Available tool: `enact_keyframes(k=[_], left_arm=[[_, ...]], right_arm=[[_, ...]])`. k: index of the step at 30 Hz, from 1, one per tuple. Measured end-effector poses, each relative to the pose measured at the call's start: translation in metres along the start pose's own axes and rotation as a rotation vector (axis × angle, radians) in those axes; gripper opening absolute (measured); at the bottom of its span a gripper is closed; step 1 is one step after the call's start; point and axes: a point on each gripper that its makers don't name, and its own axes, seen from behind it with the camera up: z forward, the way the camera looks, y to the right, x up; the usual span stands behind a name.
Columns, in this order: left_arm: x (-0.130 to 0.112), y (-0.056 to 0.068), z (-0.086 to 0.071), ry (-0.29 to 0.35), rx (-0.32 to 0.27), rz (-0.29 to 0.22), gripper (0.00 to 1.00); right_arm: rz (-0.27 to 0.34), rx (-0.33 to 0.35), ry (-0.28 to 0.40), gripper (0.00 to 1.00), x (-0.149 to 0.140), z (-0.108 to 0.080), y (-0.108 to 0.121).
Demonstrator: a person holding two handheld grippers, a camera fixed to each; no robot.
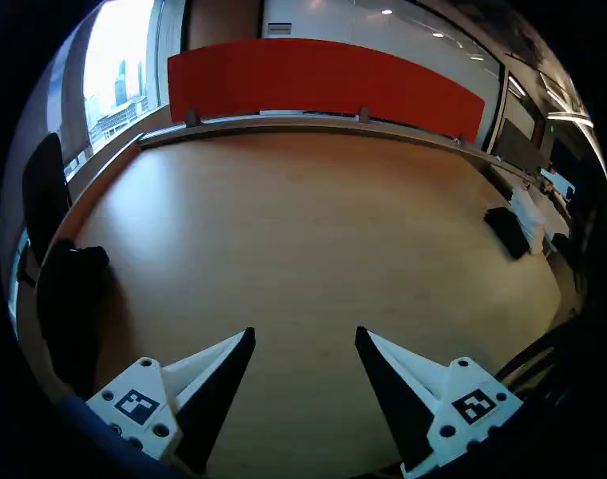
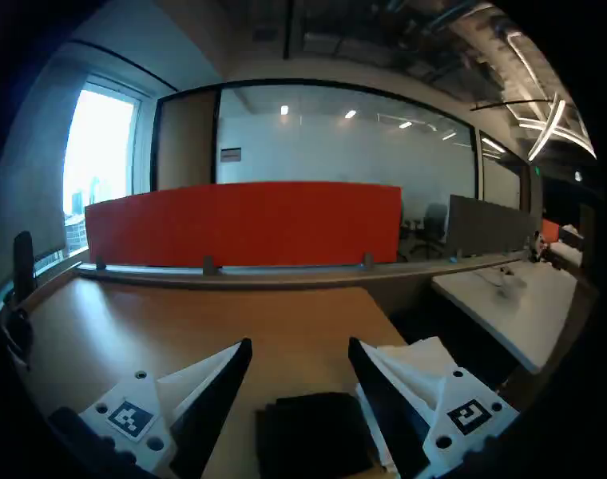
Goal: Fold towel
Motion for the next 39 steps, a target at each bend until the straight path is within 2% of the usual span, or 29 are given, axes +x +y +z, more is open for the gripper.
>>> enact_keyframes(k=[11,21,32,39], left_arm=[[0.007,-0.004,-0.001,0.017,0.001,-0.009,0.93],[0.025,-0.007,0.001,0.058,-0.002,-0.009,0.93],[0.061,-0.013,0.004,0.145,-0.012,-0.02,0.93],[0.098,-0.025,0.003,0.24,0.002,-0.01,0.93]], right_arm=[[-0.005,0.018,0.056,0.96,0.018,-0.002,-0.014],[0.016,0.047,0.09,0.97,0.033,-0.003,-0.038],[-0.012,0.087,0.098,0.97,0.042,-0.004,-0.075],[-0.014,0.097,0.102,0.97,0.048,-0.004,-0.097]])
